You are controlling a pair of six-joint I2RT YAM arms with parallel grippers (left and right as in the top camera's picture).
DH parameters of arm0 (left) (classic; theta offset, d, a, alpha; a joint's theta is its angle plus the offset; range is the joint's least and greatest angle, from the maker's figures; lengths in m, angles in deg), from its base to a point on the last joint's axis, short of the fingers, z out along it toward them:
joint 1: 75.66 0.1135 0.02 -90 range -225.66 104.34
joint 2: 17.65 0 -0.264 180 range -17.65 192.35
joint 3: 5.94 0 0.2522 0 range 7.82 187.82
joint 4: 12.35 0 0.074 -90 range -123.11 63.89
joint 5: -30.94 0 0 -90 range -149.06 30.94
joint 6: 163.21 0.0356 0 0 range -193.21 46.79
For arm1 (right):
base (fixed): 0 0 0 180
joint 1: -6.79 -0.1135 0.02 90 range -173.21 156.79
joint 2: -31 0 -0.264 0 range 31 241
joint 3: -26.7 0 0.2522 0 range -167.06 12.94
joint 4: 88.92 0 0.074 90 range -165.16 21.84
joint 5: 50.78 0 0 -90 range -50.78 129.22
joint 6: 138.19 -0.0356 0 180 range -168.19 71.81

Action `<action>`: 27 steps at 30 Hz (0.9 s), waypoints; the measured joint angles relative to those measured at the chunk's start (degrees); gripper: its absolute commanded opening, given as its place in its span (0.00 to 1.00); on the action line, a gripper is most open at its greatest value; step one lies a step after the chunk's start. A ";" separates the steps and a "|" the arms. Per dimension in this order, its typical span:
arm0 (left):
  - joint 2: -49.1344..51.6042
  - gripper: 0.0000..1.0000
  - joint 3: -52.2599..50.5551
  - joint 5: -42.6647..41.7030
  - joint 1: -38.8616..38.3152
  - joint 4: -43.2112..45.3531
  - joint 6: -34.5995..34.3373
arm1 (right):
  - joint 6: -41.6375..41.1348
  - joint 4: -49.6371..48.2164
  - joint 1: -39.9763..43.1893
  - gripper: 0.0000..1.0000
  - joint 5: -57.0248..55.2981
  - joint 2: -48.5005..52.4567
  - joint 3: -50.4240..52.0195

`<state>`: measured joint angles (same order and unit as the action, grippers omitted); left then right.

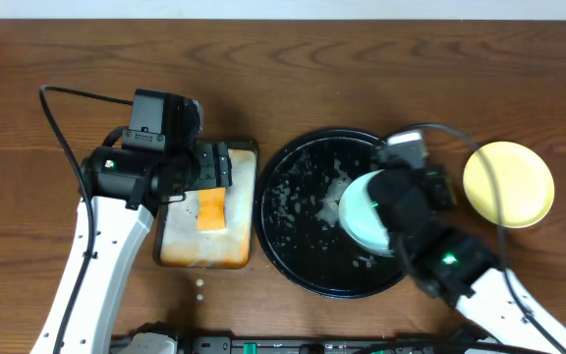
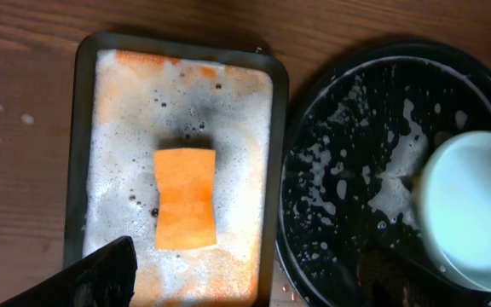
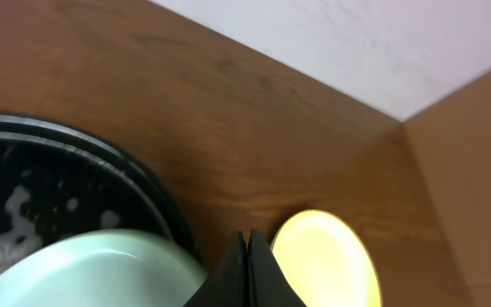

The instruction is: Clean dirty plates on tray and stack at the side

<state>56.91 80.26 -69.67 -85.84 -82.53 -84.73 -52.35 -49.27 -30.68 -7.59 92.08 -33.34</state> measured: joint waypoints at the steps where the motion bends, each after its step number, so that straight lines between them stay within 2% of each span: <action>1: 0.00 0.84 0.02 0.00 0.00 0.00 0.00 | -1.27 0.79 2.51 0.01 1.86 -1.09 0.00; 8: 0.00 0.84 0.02 0.00 0.00 0.00 0.00 | -7.67 4.20 19.34 0.01 18.58 -3.58 -0.02; 9: 0.00 0.84 0.02 -0.02 0.00 0.00 0.00 | -8.09 5.09 21.09 0.04 21.62 -3.43 -0.02; 10: 0.00 0.84 0.00 -0.02 0.00 -0.02 0.00 | -8.81 6.38 22.71 0.08 24.57 -3.17 -0.02; 14: 0.00 0.84 0.02 -0.02 0.00 0.00 0.00 | -13.46 13.49 26.91 0.40 35.39 -0.83 -0.07; 18: 0.00 0.84 0.00 0.00 0.00 -0.02 0.00 | -17.68 19.54 27.78 0.55 43.63 4.35 -0.04; 27: 0.00 0.84 0.00 0.00 0.00 0.00 0.00 | -22.53 21.57 27.78 0.55 49.92 18.78 0.63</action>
<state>56.91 80.26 -69.67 -85.84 -82.53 -84.73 -74.88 -27.70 -2.90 42.33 110.85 -32.71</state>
